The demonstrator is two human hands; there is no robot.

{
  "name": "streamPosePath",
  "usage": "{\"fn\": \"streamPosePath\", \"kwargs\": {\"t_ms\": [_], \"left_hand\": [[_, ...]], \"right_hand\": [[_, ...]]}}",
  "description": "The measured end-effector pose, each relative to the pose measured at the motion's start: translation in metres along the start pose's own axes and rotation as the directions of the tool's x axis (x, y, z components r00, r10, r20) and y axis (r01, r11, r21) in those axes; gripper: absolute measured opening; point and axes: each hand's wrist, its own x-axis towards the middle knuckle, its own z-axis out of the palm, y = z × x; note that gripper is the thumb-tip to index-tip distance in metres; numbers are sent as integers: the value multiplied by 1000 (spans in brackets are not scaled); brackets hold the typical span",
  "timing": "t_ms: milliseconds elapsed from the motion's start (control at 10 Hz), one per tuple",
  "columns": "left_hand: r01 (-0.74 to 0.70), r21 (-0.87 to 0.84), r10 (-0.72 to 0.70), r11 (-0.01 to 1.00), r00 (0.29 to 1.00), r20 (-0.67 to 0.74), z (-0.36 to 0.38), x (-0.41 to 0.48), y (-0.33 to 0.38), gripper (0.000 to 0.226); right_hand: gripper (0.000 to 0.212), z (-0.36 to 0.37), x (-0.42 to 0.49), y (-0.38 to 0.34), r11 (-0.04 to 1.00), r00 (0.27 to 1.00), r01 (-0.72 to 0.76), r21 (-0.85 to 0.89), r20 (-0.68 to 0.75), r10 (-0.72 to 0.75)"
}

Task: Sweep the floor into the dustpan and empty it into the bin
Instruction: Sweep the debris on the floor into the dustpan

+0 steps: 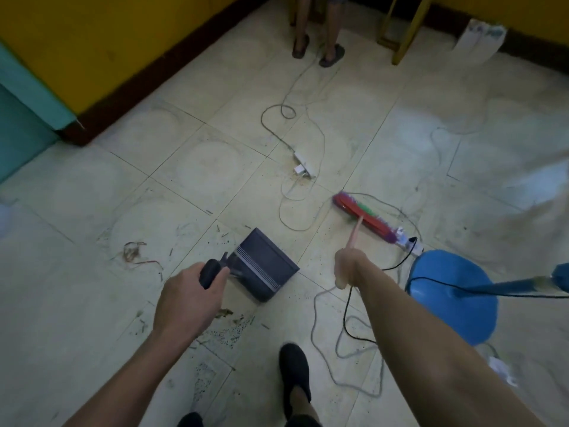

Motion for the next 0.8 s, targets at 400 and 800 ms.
{"fn": "streamPosePath", "kwargs": {"t_ms": [400,800], "left_hand": [[103,-19,-103,995,994,-47,10,-10,20,40],[76,-66,-79,995,996,-42,-11,-58,-34,42]], "right_hand": [[13,10,-25,19,959,970,-136,-247,161,179],[38,38,-120,83,854,959,-106,-509,176,224]]}}
